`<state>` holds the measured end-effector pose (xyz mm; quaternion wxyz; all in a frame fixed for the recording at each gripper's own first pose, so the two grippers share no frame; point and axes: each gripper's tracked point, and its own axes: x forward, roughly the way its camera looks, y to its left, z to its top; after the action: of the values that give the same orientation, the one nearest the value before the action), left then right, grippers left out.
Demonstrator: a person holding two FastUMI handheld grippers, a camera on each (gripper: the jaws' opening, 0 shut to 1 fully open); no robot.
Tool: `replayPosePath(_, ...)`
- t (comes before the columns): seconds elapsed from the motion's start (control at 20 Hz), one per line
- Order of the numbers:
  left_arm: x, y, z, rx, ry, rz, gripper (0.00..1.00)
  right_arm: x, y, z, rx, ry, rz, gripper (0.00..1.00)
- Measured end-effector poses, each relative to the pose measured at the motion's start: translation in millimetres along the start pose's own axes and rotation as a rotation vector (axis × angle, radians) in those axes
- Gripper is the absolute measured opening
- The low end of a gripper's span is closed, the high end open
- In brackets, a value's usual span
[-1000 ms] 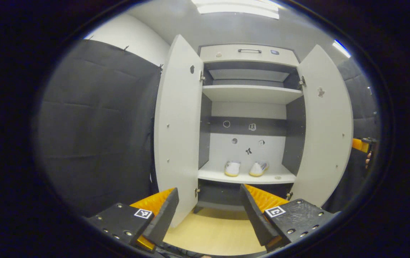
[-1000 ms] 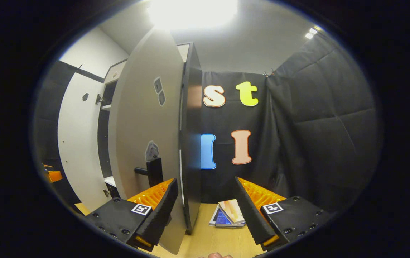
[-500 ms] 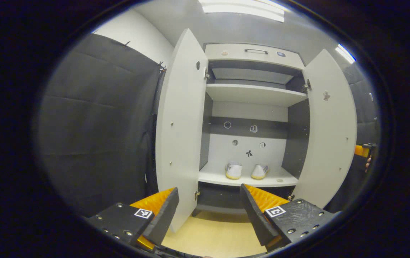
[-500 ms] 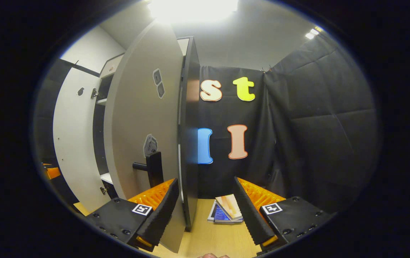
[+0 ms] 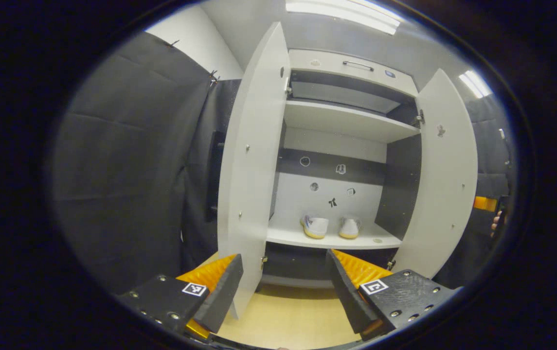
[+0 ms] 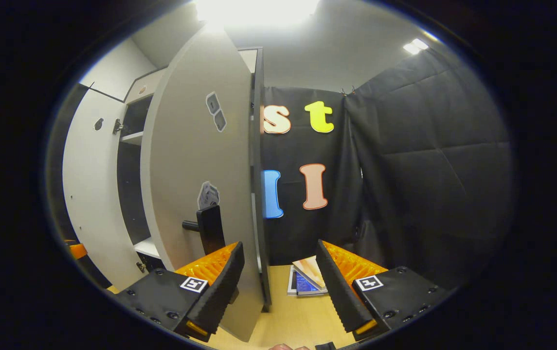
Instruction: Grab one shoe with the right hand and put it into the shoe cabinet, grab the other shoe with the left hand and put it into the shoe cabinet; then close the right door with the right hand and the left door with the left hand.
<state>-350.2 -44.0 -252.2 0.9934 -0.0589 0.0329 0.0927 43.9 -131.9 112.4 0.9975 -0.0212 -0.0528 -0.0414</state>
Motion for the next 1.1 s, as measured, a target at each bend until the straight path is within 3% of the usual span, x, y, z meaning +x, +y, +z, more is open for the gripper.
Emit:
replayPosePath(0.05, 1.6, 2.9, -0.5, 0.000, -0.001, -0.021, 0.97, 0.3, 11.3, 0.3, 0.003, -0.006, 0.005, 0.89)
replayPosePath(0.1, 2.5, 4.2, -3.0, -0.003, 0.000, -0.041, 0.97, 0.4, 21.6, -0.2, 0.004, -0.011, 0.013, 0.94)
replayPosePath(0.2, 1.7, 12.1, -3.8, -0.007, -0.015, -0.070, 1.00, 4.2, 46.2, -2.1, 0.009, -0.019, 0.041, 0.90)
replayPosePath(0.4, -1.7, 35.8, 0.6, 0.022, -0.035, -0.074, 0.97, 15.6, 98.1, -2.7, 0.021, -0.019, 0.103, 0.95)
replayPosePath(0.45, -3.0, 42.7, 2.8, 0.033, -0.042, -0.074, 0.89, 19.7, 112.4, 0.6, 0.024, -0.029, 0.123, 0.90)
replayPosePath(0.5, -4.9, 47.0, 3.2, 0.034, -0.044, -0.082, 0.92, 24.4, 123.4, 3.5, 0.024, -0.037, 0.137, 0.96)
replayPosePath(0.55, -4.9, 52.0, 1.5, 0.017, -0.037, -0.090, 0.96, 27.4, 130.7, 6.6, 0.014, -0.047, 0.144, 0.94)
replayPosePath(0.7, -7.8, 82.7, 2.0, -0.039, -0.034, -0.064, 1.00, 25.6, 132.8, 15.4, -0.006, -0.071, 0.137, 0.97)
replayPosePath(0.75, -9.7, 96.5, 5.2, -0.038, -0.048, -0.035, 0.89, 25.3, 132.9, 16.5, -0.009, -0.073, 0.133, 0.97)
replayPosePath(0.8, -10.4, 113.2, 7.3, -0.033, -0.061, -0.007, 0.97, 25.0, 129.5, 15.4, -0.016, -0.071, 0.121, 0.97)
replayPosePath(0.85, -10.6, 129.0, 12.3, -0.025, -0.073, 0.022, 0.97, 24.4, 124.8, 12.9, -0.022, -0.065, 0.105, 0.94)
replayPosePath(1.0, -9.8, 174.3, 34.9, -0.005, -0.113, 0.095, 0.97, 22.1, 109.3, 0.3, -0.012, -0.020, 0.067, 0.97)
replayPosePath(1.1, -7.5, 194.6, 52.7, 0.013, -0.136, 0.098, 0.93, 21.6, 101.5, -7.2, 0.016, 0.004, 0.049, 0.97)
